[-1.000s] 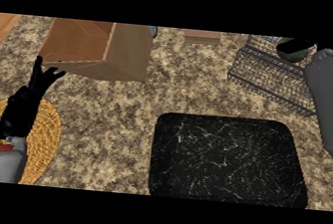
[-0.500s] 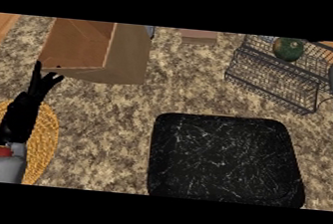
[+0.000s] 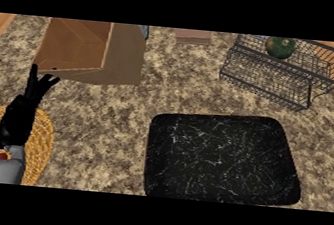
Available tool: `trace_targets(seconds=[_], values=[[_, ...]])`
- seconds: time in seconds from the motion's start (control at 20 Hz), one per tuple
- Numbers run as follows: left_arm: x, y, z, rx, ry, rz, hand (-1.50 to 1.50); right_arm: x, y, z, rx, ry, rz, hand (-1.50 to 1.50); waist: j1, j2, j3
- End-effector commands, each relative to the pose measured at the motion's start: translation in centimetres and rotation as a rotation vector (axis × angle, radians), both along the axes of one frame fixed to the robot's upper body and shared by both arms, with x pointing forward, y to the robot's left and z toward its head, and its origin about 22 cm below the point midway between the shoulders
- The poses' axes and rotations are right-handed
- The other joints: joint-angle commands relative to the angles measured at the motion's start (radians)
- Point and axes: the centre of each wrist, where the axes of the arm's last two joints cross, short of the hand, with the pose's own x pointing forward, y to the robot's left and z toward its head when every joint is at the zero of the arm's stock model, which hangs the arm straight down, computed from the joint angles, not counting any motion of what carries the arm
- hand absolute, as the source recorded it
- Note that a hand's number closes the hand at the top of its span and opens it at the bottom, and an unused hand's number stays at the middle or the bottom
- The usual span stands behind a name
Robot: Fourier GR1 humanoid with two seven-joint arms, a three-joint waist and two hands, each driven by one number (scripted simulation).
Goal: Pick the squash from the tray and place it in the tiered basket
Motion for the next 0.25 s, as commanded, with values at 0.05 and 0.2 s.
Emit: trace_targets(seconds=[0.05,0.2], values=[[-0.3,0.5,0.3,-0.007,0.002,0.000,0.00,-8.0,-2.9,-0.3,-0.003,-0.055,0.018,-1.50,-0.004,0.001,0.001],[-0.4,1.1,-0.7,0.013,-0.012,0.004,0.00,-12.4,-3.3,-1.4,0.038,-0.094,0.012,-1.50,-0.001,0.005,0.001]])
